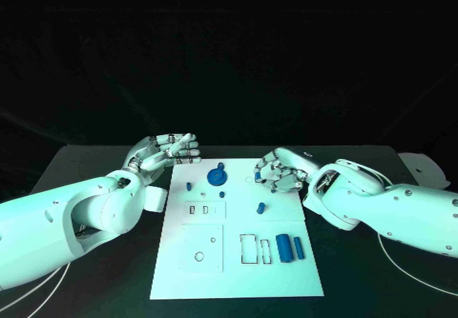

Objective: Assemble the parts on the task board

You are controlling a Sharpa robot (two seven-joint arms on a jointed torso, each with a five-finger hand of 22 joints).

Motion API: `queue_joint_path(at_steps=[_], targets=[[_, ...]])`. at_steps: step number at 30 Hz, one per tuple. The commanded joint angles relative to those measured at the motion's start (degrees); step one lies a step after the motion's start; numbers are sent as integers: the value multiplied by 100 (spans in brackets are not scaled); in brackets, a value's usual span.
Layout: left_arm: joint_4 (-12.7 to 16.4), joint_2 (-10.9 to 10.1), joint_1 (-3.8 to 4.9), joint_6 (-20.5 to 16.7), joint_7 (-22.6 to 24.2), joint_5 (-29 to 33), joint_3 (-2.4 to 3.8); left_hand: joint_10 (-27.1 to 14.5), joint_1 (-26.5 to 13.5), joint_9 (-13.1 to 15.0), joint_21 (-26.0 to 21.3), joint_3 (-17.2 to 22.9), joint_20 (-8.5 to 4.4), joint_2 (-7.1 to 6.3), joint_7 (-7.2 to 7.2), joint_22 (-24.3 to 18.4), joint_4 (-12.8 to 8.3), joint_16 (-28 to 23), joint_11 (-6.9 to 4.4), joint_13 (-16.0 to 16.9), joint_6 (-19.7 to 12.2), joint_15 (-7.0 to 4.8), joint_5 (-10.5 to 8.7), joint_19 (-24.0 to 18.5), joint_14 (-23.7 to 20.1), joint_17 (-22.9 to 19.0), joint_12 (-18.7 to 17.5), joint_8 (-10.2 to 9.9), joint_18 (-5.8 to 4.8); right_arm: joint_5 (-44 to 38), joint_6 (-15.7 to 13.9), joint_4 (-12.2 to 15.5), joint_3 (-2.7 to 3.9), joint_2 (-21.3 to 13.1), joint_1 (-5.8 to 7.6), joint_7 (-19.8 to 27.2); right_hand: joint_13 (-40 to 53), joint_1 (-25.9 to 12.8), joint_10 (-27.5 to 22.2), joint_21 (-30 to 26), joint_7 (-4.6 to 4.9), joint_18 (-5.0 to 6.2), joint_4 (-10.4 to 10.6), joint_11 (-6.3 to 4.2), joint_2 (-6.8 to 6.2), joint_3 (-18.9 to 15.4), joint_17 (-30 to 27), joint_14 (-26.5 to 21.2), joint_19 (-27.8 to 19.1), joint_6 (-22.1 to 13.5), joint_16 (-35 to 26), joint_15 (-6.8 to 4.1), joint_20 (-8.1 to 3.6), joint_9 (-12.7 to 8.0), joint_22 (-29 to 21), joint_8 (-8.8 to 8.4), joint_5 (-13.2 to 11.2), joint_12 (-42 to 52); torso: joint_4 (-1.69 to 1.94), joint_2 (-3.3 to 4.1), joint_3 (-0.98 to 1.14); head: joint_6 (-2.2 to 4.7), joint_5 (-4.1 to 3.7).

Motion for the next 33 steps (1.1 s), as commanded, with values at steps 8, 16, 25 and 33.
queue_joint_path(at_steps=[8, 16, 25, 33], targets=[[-223, 120, 3, 127, -9, -8, -1, -9, 61, -9, -28, -2, 16, -9, 225, -9, -14, -25, 34, -4, -46, 5, -9, 39, 5, 8, -23, -18, 81, -1153, -176, 190, -50, 831, -193, -923, 1124, -151, 280, 26, -88, -39, 9, -43, -136, 51, 1505, 597, 599, 49, 19, -39, -48, 287, 1510, 349, 356, -4, 14, -39, -3, -81, 140], [-256, 154, 3, 119, -14, -25, -2, -9, 86, -9, -30, 9, 16, -1, 220, -11, -24, -32, 31, -4, -46, 4, -4, 39, 5, 11, -22, -19, 81, -1573, -64, -53, -98, 1309, -408, -1168, 1130, -184, 286, 26, -94, -39, 31, -47, -130, 56, 1490, 593, 599, 59, 13, -42, -50, 292, 1510, 364, 386, 2, -3, -34, -4, -104, 235], [-268, 152, 3, 76, 8, -58, -2, -7, 109, -9, -33, 18, 16, 4, 217, -13, -32, -38, 29, -3, -45, 4, -1, 38, 4, 13, -21, -20, 81, -1829, 56, -301, -132, 1656, -613, -1313, 1140, -249, 297, 26, -99, -39, 71, -52, -143, 50, 1488, 593, 599, 65, 13, -47, -55, 298, 1510, 383, 426, 14, -10, -27, 5, -126, 265], [-265, 147, 3, 90, 10, -61, -2, -7, 109, -9, -33, 18, 16, 4, 217, -13, -32, -38, 29, -3, -45, 4, -1, 38, 4, 13, -21, -20, 81, -1964, 111, -425, -143, 1776, -670, -1347, 1166, -308, 318, 26, -106, -39, 104, -57, -167, 34, 1480, 591, 599, 74, 10, -51, -58, 304, 1510, 401, 416, 46, -9, -29, 6, -151, 272]])
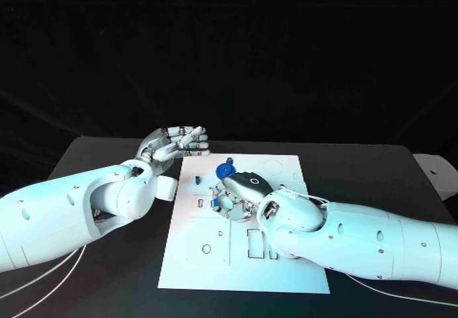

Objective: Assemble the parts on the task board

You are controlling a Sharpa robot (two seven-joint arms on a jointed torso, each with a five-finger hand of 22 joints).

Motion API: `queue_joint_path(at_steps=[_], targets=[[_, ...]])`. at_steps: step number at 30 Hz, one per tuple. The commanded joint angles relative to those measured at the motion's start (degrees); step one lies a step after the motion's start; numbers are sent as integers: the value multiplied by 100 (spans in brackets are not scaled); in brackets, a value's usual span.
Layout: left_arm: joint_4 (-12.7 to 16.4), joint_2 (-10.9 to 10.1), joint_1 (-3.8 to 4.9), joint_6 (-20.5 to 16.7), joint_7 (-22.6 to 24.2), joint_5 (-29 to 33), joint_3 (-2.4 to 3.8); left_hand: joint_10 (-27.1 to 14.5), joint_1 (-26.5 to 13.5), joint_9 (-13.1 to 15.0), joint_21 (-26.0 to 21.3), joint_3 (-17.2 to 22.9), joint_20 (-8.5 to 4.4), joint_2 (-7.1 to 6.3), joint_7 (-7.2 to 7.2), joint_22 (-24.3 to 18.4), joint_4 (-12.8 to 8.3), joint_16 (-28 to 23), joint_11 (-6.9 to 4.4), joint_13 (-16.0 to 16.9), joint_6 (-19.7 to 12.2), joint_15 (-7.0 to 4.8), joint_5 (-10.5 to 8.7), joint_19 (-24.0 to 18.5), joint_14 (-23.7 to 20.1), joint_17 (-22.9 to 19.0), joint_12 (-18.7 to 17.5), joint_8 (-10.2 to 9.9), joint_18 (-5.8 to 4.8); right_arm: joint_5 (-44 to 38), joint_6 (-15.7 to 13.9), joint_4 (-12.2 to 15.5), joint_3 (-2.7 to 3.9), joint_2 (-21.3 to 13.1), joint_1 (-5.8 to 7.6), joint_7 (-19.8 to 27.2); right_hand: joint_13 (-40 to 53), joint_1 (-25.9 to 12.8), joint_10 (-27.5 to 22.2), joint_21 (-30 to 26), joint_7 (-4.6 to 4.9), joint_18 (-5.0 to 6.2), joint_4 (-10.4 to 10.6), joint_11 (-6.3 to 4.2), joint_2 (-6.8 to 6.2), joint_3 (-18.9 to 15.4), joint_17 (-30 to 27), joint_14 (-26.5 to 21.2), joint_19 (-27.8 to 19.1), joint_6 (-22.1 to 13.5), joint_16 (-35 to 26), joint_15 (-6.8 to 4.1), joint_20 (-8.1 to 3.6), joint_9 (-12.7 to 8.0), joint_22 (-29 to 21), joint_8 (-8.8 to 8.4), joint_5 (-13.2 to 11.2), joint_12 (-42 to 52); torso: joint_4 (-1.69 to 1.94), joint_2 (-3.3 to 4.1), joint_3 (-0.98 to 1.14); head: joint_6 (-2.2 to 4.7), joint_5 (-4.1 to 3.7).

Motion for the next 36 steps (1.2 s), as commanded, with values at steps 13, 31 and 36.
queue_joint_path(at_steps=[13, 31, 36], targets=[[16, -12, 4, 93, 36, -41, 4, -5, 75, -5, -35, 7, 15, 8, 216, -9, -19, -43, 28, -2, -42, 4, 0, 37, 2, 10, -20, -20, 80, -381, 138, -192, -10, 69, -78, -173, 1161, -55, 326, 26, -100, -39, 31, -47, -12, -9, 1481, 591, 599, 75, 9, -53, -60, 291, 1507, 320, -1, 13, 4, -1, 2, -31, 8], [27, -17, 3, 105, 25, -41, 4, -5, 75, -5, -35, 7, 15, 8, 216, -9, -19, -43, 28, -2, -42, 4, 0, 37, 2, 10, -20, -20, 80, -424, 203, -214, -11, 22, -84, -205, 1159, -84, 323, 26, -100, -39, 42, -48, -44, -21, 1471, 589, 599, 68, 6, -55, -63, 292, 1507, 328, -56, 8, -2, -5, 1, -39, 19], [22, -17, 3, 108, 24, -41, 4, -5, 75, -5, -35, 7, 15, 8, 216, -9, -19, -43, 28, -2, -42, 4, 0, 37, 2, 10, -20, -20, 80, -387, 227, -214, -11, 27, -84, -196, 1152, -103, 317, 26, -97, -39, 51, -46, -61, -27, 1470, 589, 599, 58, 5, -55, -64, 290, 1507, 328, -81, -1, -3, -3, 0, -39, 17]])
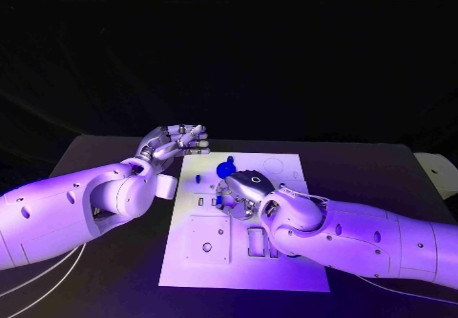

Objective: Assemble the parts on the task board

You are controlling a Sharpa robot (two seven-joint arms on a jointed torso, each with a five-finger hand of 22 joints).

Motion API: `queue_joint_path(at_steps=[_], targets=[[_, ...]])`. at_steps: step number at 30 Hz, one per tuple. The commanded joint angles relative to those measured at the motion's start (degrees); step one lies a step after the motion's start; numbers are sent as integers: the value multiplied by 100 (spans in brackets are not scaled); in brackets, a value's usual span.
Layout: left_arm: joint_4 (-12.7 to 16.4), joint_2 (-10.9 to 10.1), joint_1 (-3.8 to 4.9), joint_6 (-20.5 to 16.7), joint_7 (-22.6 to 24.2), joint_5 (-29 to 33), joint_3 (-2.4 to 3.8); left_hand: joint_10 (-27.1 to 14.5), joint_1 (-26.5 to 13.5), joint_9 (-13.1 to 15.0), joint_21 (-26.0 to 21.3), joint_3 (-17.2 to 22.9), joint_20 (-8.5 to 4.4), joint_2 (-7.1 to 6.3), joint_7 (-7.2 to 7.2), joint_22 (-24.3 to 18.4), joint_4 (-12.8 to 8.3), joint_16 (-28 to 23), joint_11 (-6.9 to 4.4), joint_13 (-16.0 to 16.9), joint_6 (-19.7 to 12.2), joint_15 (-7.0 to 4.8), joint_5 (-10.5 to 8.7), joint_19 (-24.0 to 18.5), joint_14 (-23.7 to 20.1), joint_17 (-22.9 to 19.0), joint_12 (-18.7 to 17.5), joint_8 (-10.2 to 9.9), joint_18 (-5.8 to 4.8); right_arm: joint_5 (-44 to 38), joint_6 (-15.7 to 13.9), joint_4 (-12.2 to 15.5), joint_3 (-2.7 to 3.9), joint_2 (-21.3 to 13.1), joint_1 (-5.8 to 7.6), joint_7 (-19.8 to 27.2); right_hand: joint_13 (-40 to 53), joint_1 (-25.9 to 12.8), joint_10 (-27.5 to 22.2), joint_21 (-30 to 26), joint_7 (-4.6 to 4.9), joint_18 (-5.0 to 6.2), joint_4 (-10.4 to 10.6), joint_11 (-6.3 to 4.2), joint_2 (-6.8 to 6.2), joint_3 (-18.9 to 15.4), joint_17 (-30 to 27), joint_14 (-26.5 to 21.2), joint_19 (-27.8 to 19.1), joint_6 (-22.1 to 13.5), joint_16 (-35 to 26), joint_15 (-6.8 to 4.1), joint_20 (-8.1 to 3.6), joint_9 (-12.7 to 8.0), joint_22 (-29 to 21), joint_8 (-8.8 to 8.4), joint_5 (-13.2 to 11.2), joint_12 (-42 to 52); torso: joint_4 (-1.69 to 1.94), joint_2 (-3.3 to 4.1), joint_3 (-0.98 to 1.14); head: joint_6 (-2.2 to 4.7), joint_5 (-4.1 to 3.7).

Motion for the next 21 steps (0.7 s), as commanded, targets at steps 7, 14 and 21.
queue_joint_path(at_steps=[7, 14, 21], targets=[[2, 3, 3, 101, 28, -27, 4, -7, 62, -7, -39, 11, 16, -10, 217, -7, -15, -30, 29, -3, -41, 4, -2, 36, 1, 9, -20, -22, 80, -13, 229, -47, -22, -12, -26, -130, 1118, -42, 296, 26, -65, -39, 53, -31, 5, -23, 1461, 586, 599, 55, 1, -51, -22, 33, 1509, 121, -54, -47, 9, 0, -5, -15, -4], [3, 1, 3, 102, 29, -27, 4, -7, 62, -7, -39, 11, 16, -10, 217, -7, -15, -30, 29, -3, -41, 4, -2, 36, 1, 9, -20, -22, 80, -10, 225, -69, -22, -7, -25, -130, 1033, -159, 211, 26, -2, -39, 130, 21, -93, -64, 1421, 576, 599, -76, -15, -13, 2, -8, 1509, 61, -105, -172, 0, 3, -3, -14, 3], [-6, 2, 3, 108, 28, -27, 4, -9, 64, -8, -41, 10, 16, -11, 218, -9, -11, -35, 30, -3, -42, 5, -3, 36, 0, 11, -21, -24, 80, 12, 161, -95, -22, 13, -25, -87, 963, -231, 135, 26, 89, -39, 202, 99, -179, -100, 1392, 569, 599, -269, -27, 52, 56, -87, 1509, -62, -183, -278, 4, -1, 0, -21, 1]])
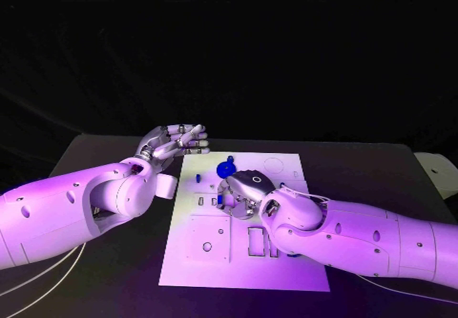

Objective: Assemble the parts on the task board

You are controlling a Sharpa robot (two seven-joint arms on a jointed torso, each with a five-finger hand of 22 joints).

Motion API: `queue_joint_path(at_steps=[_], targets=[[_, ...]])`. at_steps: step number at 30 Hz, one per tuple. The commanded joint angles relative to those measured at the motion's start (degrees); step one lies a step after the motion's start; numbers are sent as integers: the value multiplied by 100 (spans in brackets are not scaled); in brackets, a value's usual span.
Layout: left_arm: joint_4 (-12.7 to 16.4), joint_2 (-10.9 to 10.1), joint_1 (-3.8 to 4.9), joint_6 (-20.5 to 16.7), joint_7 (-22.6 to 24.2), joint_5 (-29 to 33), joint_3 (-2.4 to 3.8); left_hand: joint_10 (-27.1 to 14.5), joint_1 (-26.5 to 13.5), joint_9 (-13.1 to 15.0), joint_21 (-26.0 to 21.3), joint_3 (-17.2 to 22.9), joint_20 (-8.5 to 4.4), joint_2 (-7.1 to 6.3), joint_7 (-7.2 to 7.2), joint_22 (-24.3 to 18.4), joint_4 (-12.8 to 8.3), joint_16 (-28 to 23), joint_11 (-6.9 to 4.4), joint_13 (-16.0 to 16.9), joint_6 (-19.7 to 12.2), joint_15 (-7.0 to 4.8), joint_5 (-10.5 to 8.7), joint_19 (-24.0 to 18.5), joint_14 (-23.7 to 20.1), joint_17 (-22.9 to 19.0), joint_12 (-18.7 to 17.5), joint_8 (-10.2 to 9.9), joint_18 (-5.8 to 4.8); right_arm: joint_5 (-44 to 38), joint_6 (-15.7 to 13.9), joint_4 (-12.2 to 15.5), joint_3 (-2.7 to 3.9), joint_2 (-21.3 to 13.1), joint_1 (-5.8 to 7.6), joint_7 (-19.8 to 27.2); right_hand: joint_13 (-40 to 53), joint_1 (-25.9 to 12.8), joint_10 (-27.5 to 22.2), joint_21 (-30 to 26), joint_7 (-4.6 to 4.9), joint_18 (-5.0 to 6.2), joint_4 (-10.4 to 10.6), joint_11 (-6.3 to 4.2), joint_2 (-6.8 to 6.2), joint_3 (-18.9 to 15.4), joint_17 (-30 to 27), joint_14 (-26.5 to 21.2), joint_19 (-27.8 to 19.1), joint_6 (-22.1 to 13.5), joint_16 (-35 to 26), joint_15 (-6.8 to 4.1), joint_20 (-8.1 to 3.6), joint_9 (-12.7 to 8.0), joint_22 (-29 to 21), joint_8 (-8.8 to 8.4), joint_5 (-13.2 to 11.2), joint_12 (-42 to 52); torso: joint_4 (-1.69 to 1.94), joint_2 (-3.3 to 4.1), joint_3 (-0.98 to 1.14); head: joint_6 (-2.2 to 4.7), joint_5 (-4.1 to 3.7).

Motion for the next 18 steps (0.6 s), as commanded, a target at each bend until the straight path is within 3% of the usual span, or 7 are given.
queue_joint_path(at_steps=[1, 18], targets=[[2, 7, 3, 108, 32, -25, 4, -9, 64, -9, -20, 10, 16, -11, 218, -9, -12, -35, 30, -3, -42, 5, -3, 36, 0, 8, -21, -24, 80, 4, 127, -27, -6, 7, -13, -54, 963, -66, 125, 26, 20, -40, 39, 51, -17, -1, 1388, 569, 599, -66, -26, 57, 60, -34, 1505, -43, -37, -47, 0, -3, 3, -9, -2], [6, 0, 3, 117, 25, -25, 4, -9, 64, -9, -20, 10, 16, -11, 218, -9, -12, -35, 30, -3, -42, 5, -3, 36, 0, 8, -21, -24, 80, 33, 101, -64, -6, 20, -12, -7, 909, -86, 63, 26, 72, -40, 71, 102, -97, -52, 1381, 567, 599, -152, -30, 104, 106, -92, 1505, -115, -123, -128, -1, -1, 4, -10, -5]])
